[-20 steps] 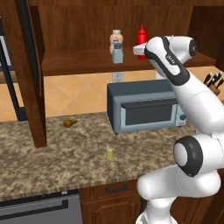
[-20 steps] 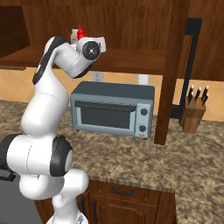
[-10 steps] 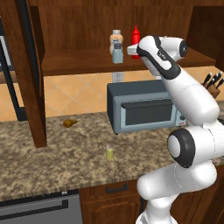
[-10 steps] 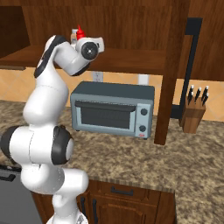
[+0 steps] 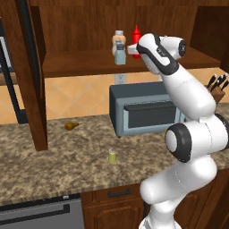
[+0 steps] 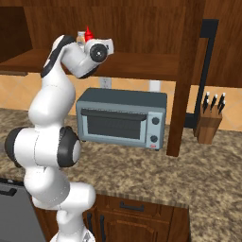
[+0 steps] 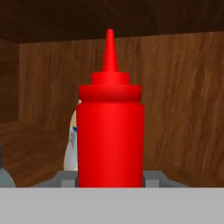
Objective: Put the shaker and condiment bottle from the counter next to their counterparts in the cabinet.
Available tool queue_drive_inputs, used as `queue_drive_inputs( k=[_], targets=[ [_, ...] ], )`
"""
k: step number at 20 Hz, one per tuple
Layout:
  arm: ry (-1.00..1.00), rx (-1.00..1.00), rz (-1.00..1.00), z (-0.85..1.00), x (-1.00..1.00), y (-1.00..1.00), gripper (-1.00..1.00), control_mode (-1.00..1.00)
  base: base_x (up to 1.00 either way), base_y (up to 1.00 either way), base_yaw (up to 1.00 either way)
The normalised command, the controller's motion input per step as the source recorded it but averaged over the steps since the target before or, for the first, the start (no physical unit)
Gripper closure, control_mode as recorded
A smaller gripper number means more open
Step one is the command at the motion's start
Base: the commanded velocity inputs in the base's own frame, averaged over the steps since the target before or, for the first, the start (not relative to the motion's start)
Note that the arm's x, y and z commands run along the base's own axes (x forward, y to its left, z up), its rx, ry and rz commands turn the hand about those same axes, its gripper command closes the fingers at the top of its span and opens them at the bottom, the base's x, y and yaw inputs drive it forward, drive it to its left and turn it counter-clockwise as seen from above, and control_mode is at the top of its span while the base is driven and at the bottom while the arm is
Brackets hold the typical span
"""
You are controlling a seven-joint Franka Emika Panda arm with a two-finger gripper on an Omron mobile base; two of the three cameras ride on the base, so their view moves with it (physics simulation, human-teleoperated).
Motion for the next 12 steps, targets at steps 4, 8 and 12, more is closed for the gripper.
queue_drive_inputs(
  k=[4, 8, 12],
  targets=[
    [-0.05, 0.00, 0.00, -0.05, 0.31, 0.00, 1.00, -1.00, 0.00, 0.00, 0.00],
    [-0.06, 0.00, 0.00, -0.09, 0.35, 0.00, 1.00, -1.00, 0.00, 0.00, 0.00],
    [0.00, 0.03, 0.00, -0.14, 0.24, 0.00, -1.00, -1.00, 0.00, 0.00, 0.00]
  ],
)
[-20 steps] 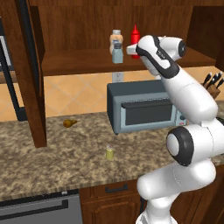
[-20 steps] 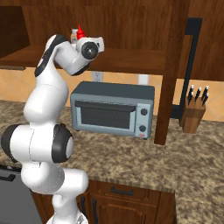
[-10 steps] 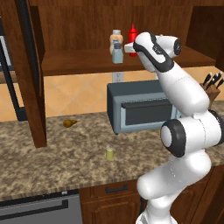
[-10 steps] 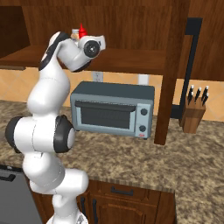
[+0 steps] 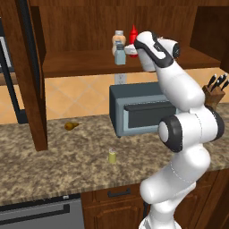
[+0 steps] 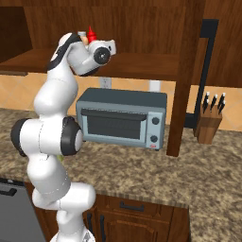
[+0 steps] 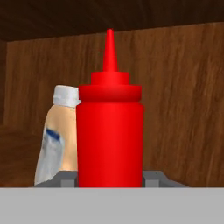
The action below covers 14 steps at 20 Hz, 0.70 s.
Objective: Put the shaker and condiment bottle from the counter next to their counterparts in the cabinet.
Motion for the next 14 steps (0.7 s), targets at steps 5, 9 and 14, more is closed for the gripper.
queue_drive_inputs(
  k=[5, 9, 14],
  targets=[
    [0.00, 0.09, 0.00, -0.04, 0.08, 0.00, -1.00, -1.00, 0.00, 0.00, 0.00],
    [0.00, 0.12, 0.00, 0.00, -0.01, 0.00, -1.00, -1.00, 0.00, 0.00, 0.00],
    [0.00, 0.08, 0.00, 0.15, -0.01, 0.00, -1.00, -1.00, 0.00, 0.00, 0.00]
  ],
)
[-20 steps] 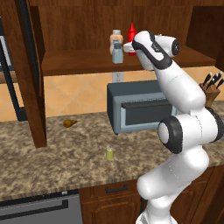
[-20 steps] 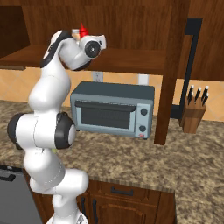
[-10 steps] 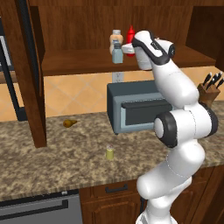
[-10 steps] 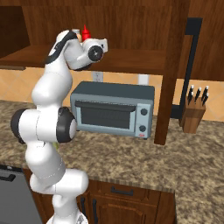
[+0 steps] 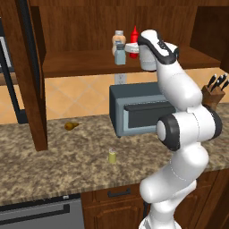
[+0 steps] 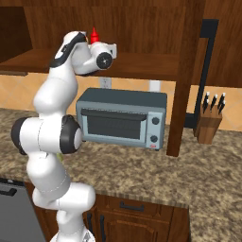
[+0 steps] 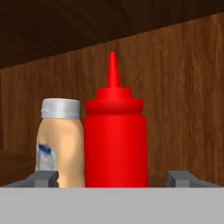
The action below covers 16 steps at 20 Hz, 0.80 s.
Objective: Put the shaker and condiment bottle from the counter next to their counterparts in the cabinet.
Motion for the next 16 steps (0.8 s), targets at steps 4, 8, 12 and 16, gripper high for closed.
queue_drive_inputs(
  k=[4, 8, 12, 16],
  targets=[
    [0.00, 0.03, 0.00, 0.09, -0.01, 0.00, -1.00, -1.00, 0.00, 0.00, 0.00],
    [0.00, 0.01, 0.00, 0.01, -0.25, 0.00, -1.00, -1.00, 0.00, 0.00, 0.00],
    [0.00, 0.03, 0.00, 0.03, -0.44, -0.06, -1.00, -1.00, 0.00, 0.00, 0.00],
    [0.00, 0.04, -0.01, 0.11, -0.55, -0.07, -1.00, -1.00, 0.00, 0.00, 0.00]
  ],
)
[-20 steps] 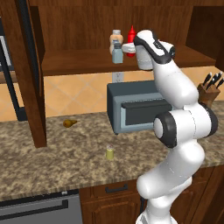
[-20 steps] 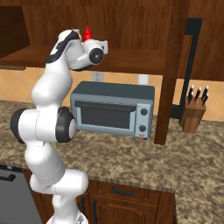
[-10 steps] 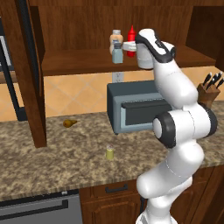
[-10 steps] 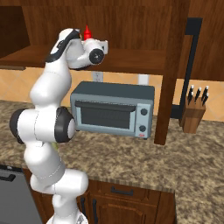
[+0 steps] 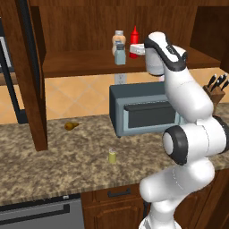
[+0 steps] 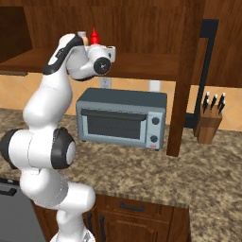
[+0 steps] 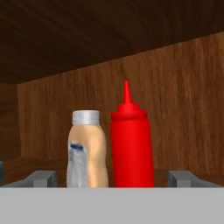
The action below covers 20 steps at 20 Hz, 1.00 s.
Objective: Put the shaker and condiment bottle from the counter next to their counterparts in the cabinet.
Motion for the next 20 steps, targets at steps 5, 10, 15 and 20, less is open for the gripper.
queue_drive_inputs(
  k=[5, 10, 15, 20],
  targets=[
    [0.00, 0.03, -0.05, 0.08, -0.60, -0.03, -1.00, -1.00, 0.00, 0.00, 0.00],
    [0.00, 0.02, -0.05, 0.08, -0.60, -0.01, -1.00, -1.00, 0.00, 0.00, 0.00],
    [0.01, 0.04, -0.08, 0.09, -0.64, 0.00, -1.00, -1.00, 0.00, 0.00, 0.00],
    [0.04, 0.09, -0.16, 0.02, -0.81, -0.09, -1.00, -1.00, 0.00, 0.00, 0.00]
  ],
)
